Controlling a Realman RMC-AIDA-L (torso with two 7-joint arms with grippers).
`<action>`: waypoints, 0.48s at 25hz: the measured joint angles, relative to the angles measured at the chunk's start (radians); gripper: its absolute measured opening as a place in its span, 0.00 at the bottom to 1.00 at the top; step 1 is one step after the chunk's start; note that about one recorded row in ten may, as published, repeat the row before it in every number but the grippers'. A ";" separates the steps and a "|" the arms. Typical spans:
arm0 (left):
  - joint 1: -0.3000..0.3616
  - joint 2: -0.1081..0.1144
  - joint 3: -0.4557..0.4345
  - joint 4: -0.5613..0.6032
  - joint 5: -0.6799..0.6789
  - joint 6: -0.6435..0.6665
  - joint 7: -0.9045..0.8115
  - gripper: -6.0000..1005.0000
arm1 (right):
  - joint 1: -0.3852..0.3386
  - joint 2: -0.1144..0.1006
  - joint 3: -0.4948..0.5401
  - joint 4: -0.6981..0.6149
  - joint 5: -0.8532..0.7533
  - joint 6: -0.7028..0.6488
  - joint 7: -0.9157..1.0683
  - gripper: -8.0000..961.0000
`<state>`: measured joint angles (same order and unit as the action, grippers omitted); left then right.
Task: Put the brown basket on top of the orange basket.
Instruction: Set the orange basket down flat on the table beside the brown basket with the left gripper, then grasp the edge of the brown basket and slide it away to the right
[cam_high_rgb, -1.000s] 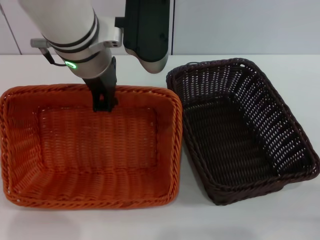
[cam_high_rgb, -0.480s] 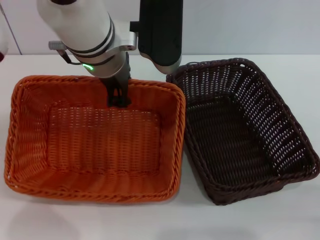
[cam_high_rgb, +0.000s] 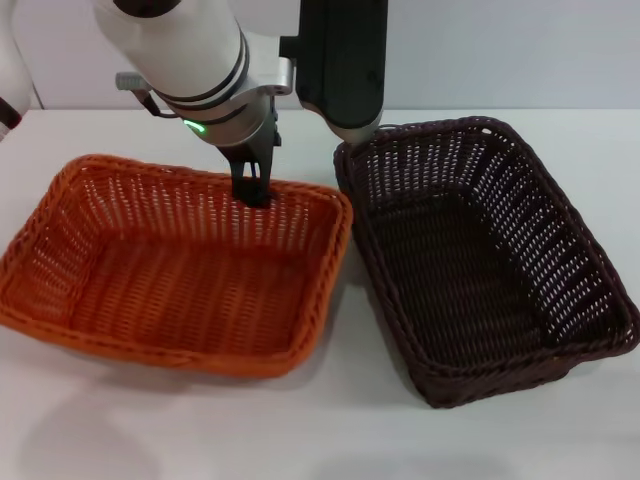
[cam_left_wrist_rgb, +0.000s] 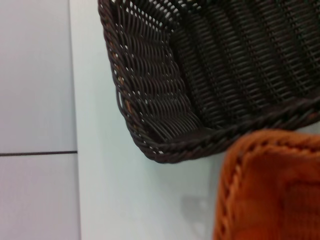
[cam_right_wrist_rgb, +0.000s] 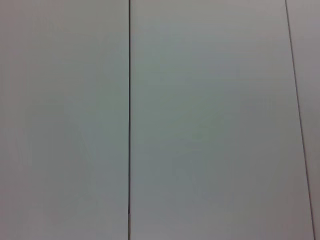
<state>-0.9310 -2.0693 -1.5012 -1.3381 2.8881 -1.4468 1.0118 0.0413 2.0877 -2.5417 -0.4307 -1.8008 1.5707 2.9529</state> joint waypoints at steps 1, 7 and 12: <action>-0.001 0.000 0.002 -0.004 0.000 0.002 -0.005 0.59 | 0.000 0.000 0.000 0.001 0.000 0.000 0.000 0.71; -0.002 0.004 0.001 -0.052 0.002 0.015 -0.032 0.59 | 0.000 0.000 0.000 0.001 0.000 0.000 0.000 0.71; 0.042 0.011 -0.055 -0.207 0.005 0.027 -0.068 0.59 | -0.005 0.000 -0.003 0.001 0.000 0.000 0.000 0.71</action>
<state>-0.8894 -2.0579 -1.5560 -1.5447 2.8933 -1.4201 0.9437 0.0360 2.0877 -2.5448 -0.4294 -1.8008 1.5707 2.9529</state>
